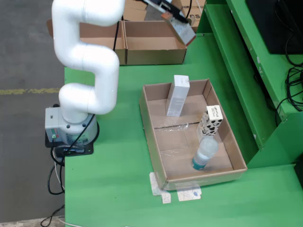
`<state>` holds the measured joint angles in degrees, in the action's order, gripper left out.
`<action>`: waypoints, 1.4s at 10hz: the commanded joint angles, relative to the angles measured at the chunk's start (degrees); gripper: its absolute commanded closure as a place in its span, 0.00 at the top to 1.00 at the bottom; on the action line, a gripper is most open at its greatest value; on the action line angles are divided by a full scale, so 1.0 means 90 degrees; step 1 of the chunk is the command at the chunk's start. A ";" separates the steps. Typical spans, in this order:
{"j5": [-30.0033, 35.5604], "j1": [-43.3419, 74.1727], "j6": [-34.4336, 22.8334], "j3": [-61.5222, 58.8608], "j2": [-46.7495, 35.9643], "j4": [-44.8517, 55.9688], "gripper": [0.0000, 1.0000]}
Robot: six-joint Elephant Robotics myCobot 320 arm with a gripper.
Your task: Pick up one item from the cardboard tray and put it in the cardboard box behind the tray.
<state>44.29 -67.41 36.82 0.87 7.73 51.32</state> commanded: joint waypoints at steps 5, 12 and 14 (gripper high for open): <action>0.1144 -0.3969 -0.4654 -0.0097 0.5529 -0.8960 0.00; 0.1144 -0.4493 -0.4349 -0.0097 0.6455 -0.8961 0.00; 0.1144 -0.4329 -0.4354 -0.0097 0.6982 -0.8961 0.00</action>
<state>55.28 -107.31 -2.37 1.23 59.67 0.79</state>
